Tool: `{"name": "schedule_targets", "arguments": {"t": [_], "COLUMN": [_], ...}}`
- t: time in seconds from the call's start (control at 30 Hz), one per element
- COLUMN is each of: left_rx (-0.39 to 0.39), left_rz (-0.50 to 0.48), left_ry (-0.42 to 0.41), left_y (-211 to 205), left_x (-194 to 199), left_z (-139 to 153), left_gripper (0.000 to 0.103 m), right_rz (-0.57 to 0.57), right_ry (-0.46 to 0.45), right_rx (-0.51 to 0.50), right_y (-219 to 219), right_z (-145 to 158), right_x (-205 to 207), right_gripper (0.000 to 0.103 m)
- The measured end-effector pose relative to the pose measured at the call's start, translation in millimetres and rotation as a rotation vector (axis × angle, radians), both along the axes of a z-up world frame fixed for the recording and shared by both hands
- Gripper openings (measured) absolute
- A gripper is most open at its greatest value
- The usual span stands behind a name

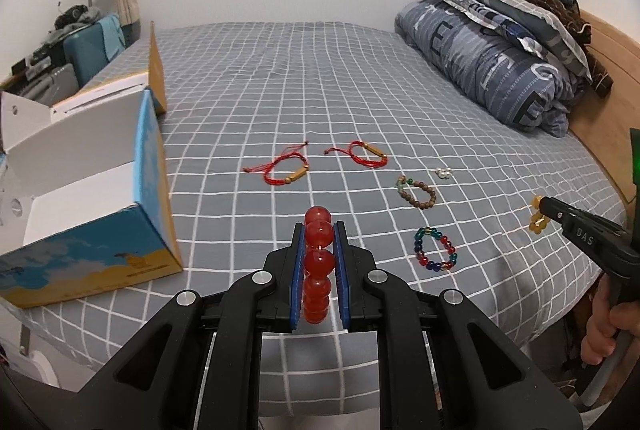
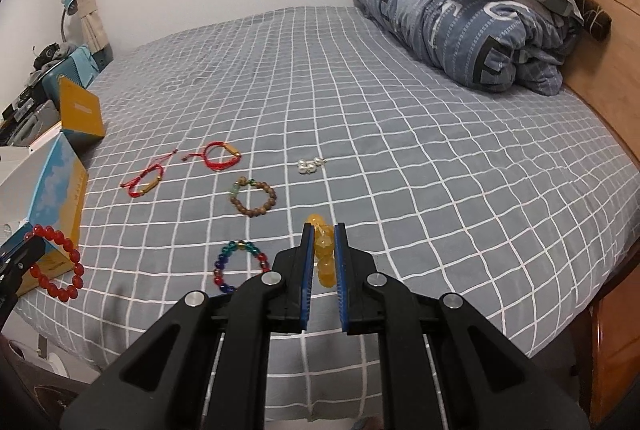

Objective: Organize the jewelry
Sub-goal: 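Carry both held bracelets with both tools over the open white box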

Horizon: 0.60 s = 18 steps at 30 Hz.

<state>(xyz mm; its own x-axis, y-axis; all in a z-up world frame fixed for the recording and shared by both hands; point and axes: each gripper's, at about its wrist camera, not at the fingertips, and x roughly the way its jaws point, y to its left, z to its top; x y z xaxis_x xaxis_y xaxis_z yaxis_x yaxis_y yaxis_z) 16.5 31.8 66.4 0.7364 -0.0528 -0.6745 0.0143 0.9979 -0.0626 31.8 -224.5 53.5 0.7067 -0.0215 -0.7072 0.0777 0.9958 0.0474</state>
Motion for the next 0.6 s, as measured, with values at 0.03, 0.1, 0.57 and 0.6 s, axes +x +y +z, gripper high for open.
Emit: {"name": "schedule_targets", "arguments": {"t": [0.03,0.1,0.57,0.6], "left_rx": [0.002,0.004,-0.003,-0.007], "left_rz": [0.006,0.012,0.074,0.081], "left_ry": [-0.003,-0.006,-0.025,-0.026], "left_y": [2.4,5.8,47.4,51.2], "left_x": [-2.2,-4.6,-1.9,-1.7], "left_z": [1.9,4.6,41.6,42.9], "left_gripper": [0.013,0.013,0.013,0.013], "right_rz": [0.003,0.008,0.089,0.099], "right_ry": [-0.002,-0.006,-0.024,-0.027], "right_rx": [0.000,0.000,0.002,0.004], "right_y": [2.5,8.8,81.3,90.1], "right_z": [1.7,5.7,35.7,38.1], "right_x": [-0.8,-2.0,13.2,15.1], "right_gripper": [0.009,0.009,0.009,0.009]}}
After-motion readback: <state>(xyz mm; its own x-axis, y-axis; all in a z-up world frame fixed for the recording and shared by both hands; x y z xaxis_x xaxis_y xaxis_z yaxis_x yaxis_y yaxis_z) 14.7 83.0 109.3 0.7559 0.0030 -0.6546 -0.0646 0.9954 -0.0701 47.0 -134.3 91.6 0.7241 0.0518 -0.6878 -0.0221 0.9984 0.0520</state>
